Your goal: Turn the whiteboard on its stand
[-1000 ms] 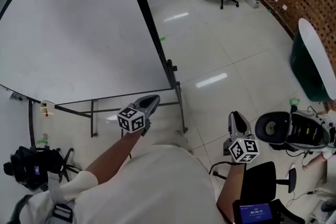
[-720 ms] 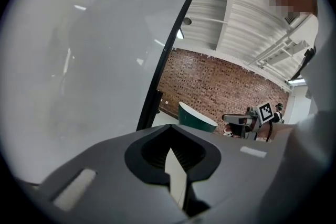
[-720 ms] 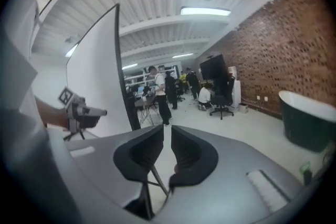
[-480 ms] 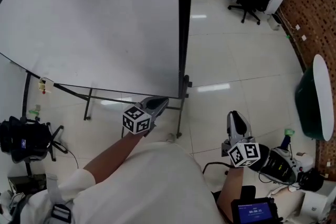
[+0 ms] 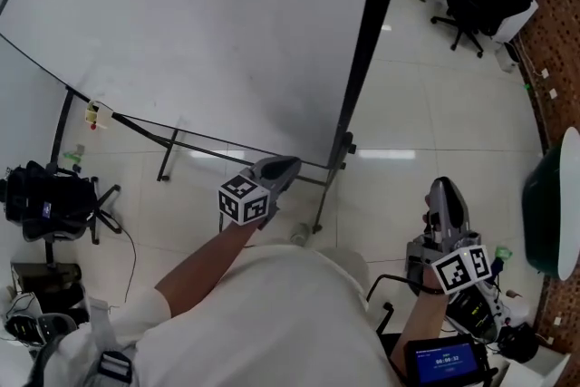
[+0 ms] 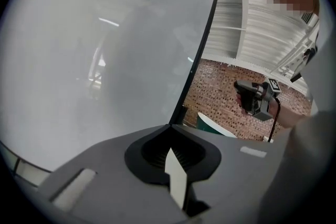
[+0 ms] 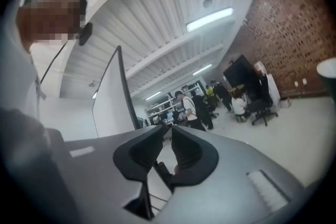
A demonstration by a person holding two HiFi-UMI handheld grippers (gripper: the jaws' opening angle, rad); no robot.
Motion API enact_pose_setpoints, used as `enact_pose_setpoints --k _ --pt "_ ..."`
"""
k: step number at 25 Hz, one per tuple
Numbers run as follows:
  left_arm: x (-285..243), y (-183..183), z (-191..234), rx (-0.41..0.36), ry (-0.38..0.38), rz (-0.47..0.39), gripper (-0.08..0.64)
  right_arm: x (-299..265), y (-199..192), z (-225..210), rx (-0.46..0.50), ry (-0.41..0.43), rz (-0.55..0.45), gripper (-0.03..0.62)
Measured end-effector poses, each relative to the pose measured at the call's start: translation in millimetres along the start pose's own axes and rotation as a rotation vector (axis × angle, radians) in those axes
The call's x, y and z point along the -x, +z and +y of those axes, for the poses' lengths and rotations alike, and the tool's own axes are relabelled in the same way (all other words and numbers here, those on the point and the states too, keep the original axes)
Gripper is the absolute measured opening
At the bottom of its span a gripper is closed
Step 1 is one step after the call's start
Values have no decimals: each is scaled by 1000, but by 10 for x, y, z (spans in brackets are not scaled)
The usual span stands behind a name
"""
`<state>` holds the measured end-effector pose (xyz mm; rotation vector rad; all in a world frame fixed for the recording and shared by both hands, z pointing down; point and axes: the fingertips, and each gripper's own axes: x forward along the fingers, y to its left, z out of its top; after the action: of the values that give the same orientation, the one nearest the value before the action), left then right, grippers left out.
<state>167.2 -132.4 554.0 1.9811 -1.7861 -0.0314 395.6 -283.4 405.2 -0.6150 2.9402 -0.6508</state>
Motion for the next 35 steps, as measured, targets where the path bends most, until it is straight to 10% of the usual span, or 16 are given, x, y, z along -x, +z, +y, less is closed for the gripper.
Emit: enact_pose_setpoints --k 4,14,19,35 --pt "86 50 -207 -47 23 -27 19 -47 -310 -344 37 -43 187 49" --pt "396 -85 -846 -22 139 -60 20 294 -319 -770 -45 119 271 56" --pt "663 -272 -818 79 298 -127 20 293 -806 -1058 184 91 465 94" --pt "902 -653 -1290 88 423 -173 17 548 -992 -1158 113 166 463 38"
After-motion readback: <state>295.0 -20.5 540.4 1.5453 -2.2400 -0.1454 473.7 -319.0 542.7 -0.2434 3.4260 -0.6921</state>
